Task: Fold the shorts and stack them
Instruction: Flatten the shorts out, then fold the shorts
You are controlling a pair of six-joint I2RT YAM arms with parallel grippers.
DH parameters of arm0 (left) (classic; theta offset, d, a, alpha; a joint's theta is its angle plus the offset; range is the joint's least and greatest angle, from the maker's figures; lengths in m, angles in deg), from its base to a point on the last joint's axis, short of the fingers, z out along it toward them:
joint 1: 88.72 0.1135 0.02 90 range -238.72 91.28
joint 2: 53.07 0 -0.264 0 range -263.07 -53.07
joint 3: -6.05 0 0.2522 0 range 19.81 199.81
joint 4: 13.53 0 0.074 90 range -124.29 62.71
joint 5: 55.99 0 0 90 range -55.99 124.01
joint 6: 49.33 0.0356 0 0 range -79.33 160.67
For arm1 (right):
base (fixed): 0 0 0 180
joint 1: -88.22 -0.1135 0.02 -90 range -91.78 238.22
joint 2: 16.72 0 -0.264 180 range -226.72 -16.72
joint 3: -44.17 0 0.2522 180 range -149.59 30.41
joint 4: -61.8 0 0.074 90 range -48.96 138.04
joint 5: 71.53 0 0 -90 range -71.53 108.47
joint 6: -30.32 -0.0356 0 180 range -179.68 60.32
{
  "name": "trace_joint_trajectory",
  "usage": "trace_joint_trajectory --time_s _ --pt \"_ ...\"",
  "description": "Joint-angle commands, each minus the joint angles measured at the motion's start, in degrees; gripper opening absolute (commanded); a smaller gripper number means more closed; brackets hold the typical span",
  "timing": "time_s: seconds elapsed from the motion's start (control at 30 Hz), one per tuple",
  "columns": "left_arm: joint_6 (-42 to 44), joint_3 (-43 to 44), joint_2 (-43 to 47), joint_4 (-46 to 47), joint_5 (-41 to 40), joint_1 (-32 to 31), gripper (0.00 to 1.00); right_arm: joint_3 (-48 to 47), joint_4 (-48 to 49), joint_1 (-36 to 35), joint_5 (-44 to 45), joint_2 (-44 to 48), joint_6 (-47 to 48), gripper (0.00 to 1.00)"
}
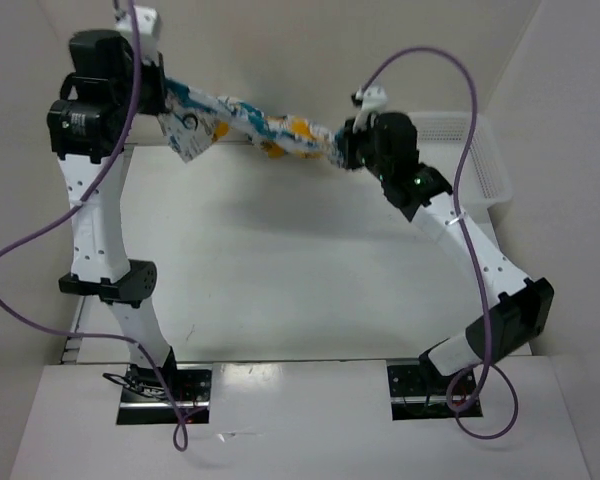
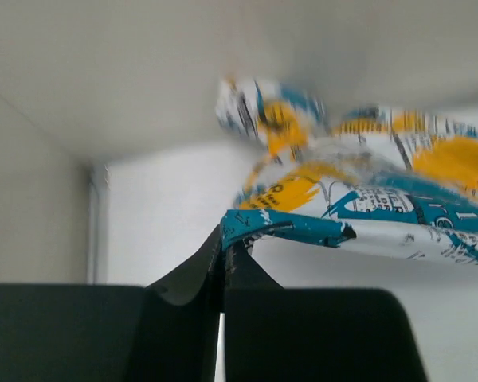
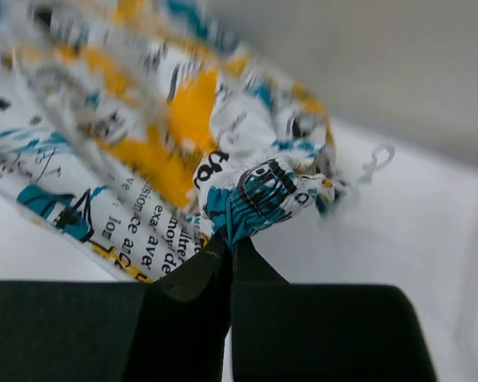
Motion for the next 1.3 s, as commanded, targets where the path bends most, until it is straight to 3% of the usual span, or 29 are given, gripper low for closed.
trace_joint_trajectory --time_s 0.0,0.07,0.1,0.17,0.23,0.4,0.53,0.63,0.73,0.77,0.93,1.03,1.13,1.27 --pt "0.38 -26.65 10.79 -4.74 0.62 -0.46 0.0 17.86 -7.26 0.77 -8.96 8.73 6.86 0.0" --pt "0.38 -46.68 19.87 0.88 -2.6 -6.41 0.0 26.63 -9.55 0.77 -15.62 12.86 10.37 0.0" --pt "0.38 -66.53 29.31 7.87 -4.89 -9.06 0.0 28.86 -12.35 0.77 -17.58 14.02 11.35 0.0" --pt "0.38 -80.82 36.5 11.62 -9.98 -16.08 0.0 33.44 -15.35 0.77 -20.92 15.86 13.46 0.0" --pt "0.38 -89.02 41.44 10.24 -8.97 -17.18 0.0 34.85 -21.15 0.77 -25.85 17.18 17.41 0.0" --pt "0.38 -93.62 44.61 1.62 -1.66 -17.79 0.0 35.31 -30.03 0.77 -28.57 17.19 22.78 0.0" --pt "0.38 -92.58 44.53 0.03 -0.52 -17.79 0.0 32.5 -36.61 0.77 -32.88 15.88 26.37 0.0" --pt "0.38 -88.2 40.06 6.43 -1.04 -17.79 0.0 31.69 -37.34 0.77 -32.73 14.65 24.3 0.0" --pt "0.38 -81.79 30.84 15.04 -3.67 -17.79 0.0 31.17 -34.97 4.89 -33.24 13.33 20.96 0.0" --pt "0.38 -75.67 25.16 18.11 -4.47 -17.79 0.0 31.17 -34.36 6.9 -33.25 11.41 20.42 0.0" --pt "0.38 -56.4 5.82 25.16 -7.63 -16.56 0.0 29.15 -32.68 23.76 -30.61 1.48 16.38 0.0" --pt "0.38 -45.25 -3.33 25.17 -7.64 -15.51 0.0 28.53 -28.74 25.46 -29.03 -2.58 14.45 0.0" --pt "0.38 -40.99 -9.76 25.69 -7.64 -15.51 0.0 23.71 -24.07 25.47 -31.74 -7.05 9.79 0.0" --pt "0.38 -33.37 -16.28 25.08 -7.64 -13.84 0.0 13.36 -23.45 25.47 -29.13 -15.91 5.84 0.0"
